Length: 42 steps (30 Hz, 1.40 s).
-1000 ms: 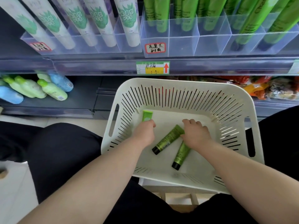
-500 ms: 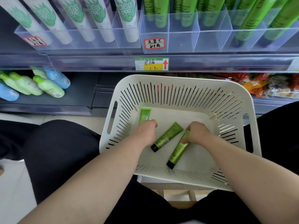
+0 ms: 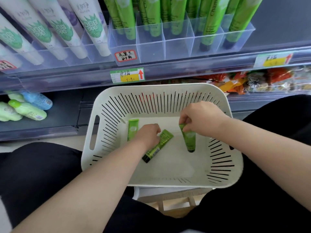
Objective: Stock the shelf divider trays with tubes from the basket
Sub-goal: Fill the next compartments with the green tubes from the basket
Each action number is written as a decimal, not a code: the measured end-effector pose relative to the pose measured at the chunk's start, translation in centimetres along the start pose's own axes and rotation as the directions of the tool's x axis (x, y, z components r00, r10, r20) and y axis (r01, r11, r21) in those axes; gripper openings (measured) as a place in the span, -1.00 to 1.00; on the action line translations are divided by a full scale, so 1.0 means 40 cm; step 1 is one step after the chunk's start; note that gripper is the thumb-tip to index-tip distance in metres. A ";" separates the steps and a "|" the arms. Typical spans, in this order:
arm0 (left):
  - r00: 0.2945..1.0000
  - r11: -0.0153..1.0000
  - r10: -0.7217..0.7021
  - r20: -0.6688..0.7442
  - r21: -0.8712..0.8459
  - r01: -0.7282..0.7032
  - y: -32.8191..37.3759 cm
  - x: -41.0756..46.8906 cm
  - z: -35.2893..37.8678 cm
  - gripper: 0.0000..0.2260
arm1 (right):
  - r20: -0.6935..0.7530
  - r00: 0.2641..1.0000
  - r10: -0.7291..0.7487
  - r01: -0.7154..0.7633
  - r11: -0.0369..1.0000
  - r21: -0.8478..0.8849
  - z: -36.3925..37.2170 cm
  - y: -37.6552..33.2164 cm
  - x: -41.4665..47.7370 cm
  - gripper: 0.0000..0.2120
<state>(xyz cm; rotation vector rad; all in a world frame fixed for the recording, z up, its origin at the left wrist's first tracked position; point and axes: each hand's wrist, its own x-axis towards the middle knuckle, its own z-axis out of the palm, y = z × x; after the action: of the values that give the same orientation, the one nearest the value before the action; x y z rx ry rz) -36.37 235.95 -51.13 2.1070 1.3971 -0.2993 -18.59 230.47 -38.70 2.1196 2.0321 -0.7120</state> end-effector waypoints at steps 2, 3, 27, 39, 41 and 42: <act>0.999 0.998 0.020 0.027 0.061 -0.022 0.033 0.010 0.018 -0.69 | 0.020 1.000 0.021 -0.021 1.000 -0.012 0.008 0.016 -0.002 -0.83; 0.999 0.995 0.026 0.038 0.100 -0.030 0.048 0.016 0.026 -0.69 | 0.026 0.999 0.034 -0.034 0.999 -0.024 0.014 0.019 0.004 -0.85; 0.990 0.990 -0.141 -0.023 0.013 0.141 0.000 0.017 0.042 -0.94 | -0.142 0.990 -0.024 0.024 1.000 -0.002 0.021 0.028 0.081 -0.88; 0.924 0.949 0.000 -0.381 -0.291 -0.120 0.011 -0.146 -0.155 -0.87 | -0.258 0.958 -0.123 0.150 0.985 0.086 -0.002 -0.031 -0.012 -0.88; 0.894 0.943 0.025 -0.447 -0.285 -0.169 0.032 -0.160 -0.199 -0.85 | -0.299 0.947 -0.119 0.161 0.979 0.122 -0.028 -0.036 -0.030 -0.87; 0.874 0.941 0.034 -0.484 -0.279 -0.192 0.044 -0.167 -0.224 -0.84 | -0.331 0.937 -0.114 0.166 0.977 0.134 -0.046 -0.038 -0.040 -0.85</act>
<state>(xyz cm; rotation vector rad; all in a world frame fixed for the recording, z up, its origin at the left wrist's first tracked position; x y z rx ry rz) -38.78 235.58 -40.08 2.0477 1.4528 0.5014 -19.58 229.90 -36.07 2.3299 2.3882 -0.5970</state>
